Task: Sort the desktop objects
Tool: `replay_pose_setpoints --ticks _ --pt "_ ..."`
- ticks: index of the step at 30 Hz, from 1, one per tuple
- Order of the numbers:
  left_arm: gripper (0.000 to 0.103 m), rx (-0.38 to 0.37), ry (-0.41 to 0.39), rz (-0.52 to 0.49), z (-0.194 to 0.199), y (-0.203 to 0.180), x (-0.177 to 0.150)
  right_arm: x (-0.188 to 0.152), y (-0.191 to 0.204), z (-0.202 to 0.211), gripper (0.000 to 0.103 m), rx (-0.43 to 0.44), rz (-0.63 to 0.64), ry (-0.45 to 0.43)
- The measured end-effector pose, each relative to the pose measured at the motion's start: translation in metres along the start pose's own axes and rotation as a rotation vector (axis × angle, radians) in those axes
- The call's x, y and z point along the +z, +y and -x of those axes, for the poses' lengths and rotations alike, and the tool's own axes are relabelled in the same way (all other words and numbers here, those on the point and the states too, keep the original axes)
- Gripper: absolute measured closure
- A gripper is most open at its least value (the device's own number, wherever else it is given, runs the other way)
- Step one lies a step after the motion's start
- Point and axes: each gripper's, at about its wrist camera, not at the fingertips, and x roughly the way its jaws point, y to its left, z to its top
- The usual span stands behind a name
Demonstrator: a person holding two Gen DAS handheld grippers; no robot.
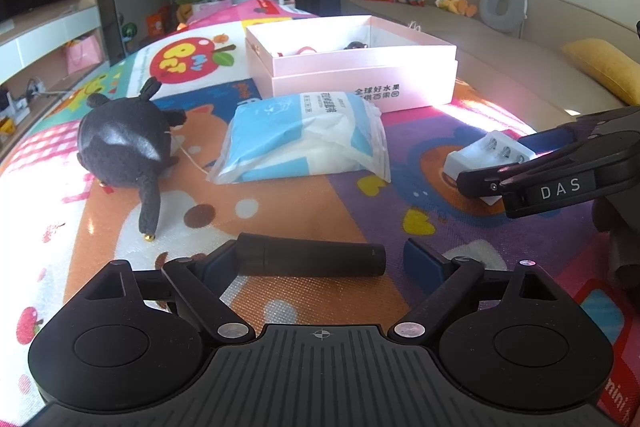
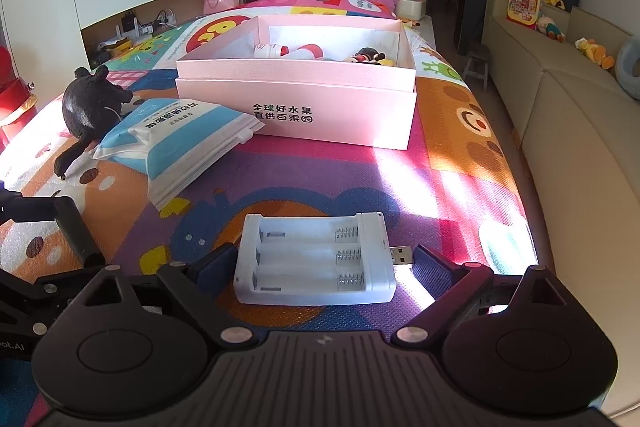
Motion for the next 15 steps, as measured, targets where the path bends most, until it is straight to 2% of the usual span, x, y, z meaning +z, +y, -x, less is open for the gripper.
replay_pose_setpoints --ticks 4,7,10,13,15 --pt "0.023 -0.002 -0.004 0.0 0.003 -0.002 0.0 0.0 0.0 0.001 0.012 0.007 0.001 -0.002" --pt "0.023 0.01 -0.005 -0.013 0.006 -0.005 0.001 0.0 0.0 0.003 0.012 0.018 0.004 0.006" --pt "0.023 -0.006 -0.011 -0.023 0.014 -0.006 0.003 0.003 -0.008 0.011 0.012 0.076 -0.014 0.032" --pt "0.023 -0.033 -0.053 -0.039 0.029 -0.005 0.016 0.007 -0.02 0.023 0.012 0.146 -0.036 0.051" --pt "0.023 -0.014 -0.111 -0.077 0.038 -0.006 0.035 0.014 -0.026 0.036 0.012 0.164 -0.031 0.026"
